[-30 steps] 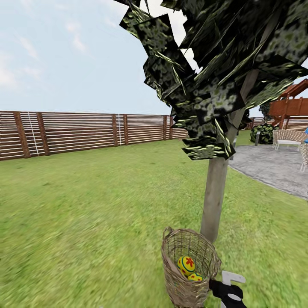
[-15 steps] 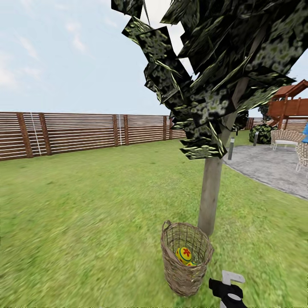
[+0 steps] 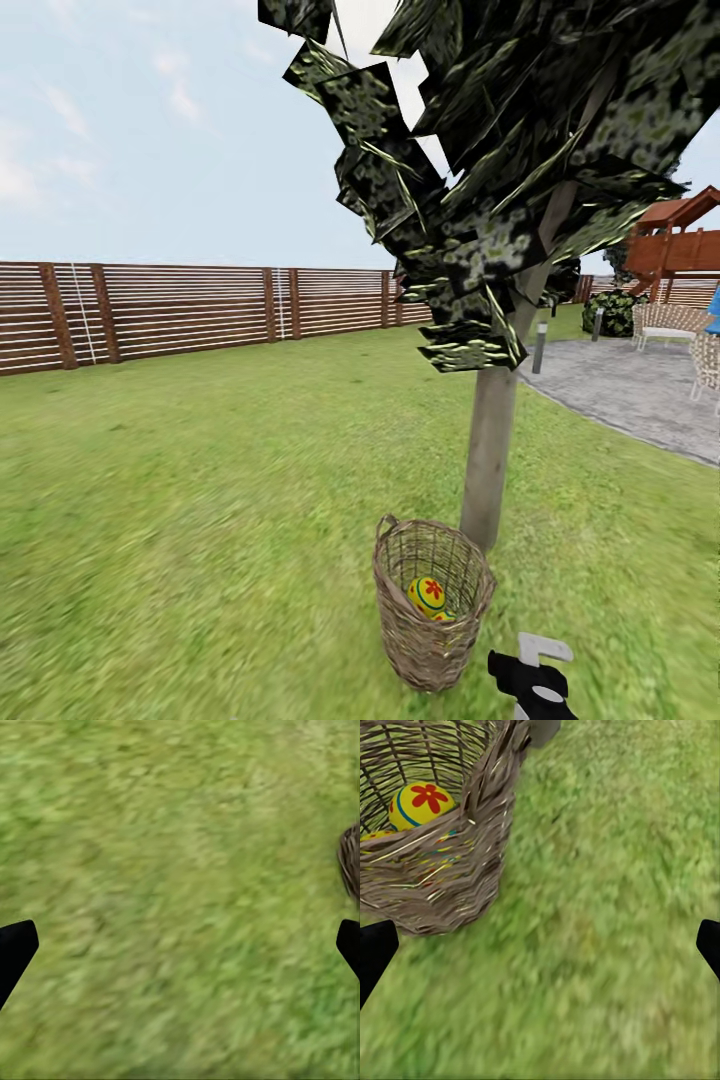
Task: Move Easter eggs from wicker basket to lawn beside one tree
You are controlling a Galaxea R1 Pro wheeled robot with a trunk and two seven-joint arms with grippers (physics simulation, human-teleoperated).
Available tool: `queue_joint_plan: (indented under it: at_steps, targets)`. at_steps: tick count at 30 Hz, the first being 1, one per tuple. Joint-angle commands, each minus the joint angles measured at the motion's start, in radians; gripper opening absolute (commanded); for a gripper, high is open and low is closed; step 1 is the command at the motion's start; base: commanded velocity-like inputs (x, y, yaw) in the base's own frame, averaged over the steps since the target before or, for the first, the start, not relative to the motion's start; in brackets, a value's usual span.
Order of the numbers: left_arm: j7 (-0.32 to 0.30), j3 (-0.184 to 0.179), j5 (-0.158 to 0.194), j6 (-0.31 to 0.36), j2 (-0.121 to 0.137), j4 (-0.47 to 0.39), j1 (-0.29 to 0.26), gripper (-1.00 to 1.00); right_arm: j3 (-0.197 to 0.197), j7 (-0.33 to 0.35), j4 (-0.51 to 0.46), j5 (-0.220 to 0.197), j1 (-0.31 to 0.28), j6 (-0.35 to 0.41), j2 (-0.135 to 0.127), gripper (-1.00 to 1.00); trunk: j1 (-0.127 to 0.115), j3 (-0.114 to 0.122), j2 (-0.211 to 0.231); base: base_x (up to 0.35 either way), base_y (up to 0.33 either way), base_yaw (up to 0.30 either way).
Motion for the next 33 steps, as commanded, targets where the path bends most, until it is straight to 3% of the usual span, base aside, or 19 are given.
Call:
queue_joint_plan:
  at_steps: [1, 13, 33]
  targets:
    - [0.002, 0.002, 0.006, 0.005, 0.000, -0.002, 0.000, 1.00, -0.002, 0.000, 0.001, -0.006, -0.001, -0.005, 0.000, 1.00, 0.000, -0.001, -0.001, 0.000, -0.219, 0.000]
    - [0.001, 0.007, 0.006, 0.005, 0.001, -0.002, 0.000, 1.00, -0.004, 0.000, 0.008, -0.007, -0.001, -0.099, 0.002, 1.00, 0.000, -0.001, -0.001, 0.000, -0.283, 0.000]
    - [-0.006, 0.014, 0.009, 0.008, 0.011, -0.001, 0.000, 1.00, -0.005, -0.007, 0.004, -0.012, -0.001, -0.105, 0.004, 1.00, 0.000, -0.001, -0.001, 0.000, -0.301, 0.000]
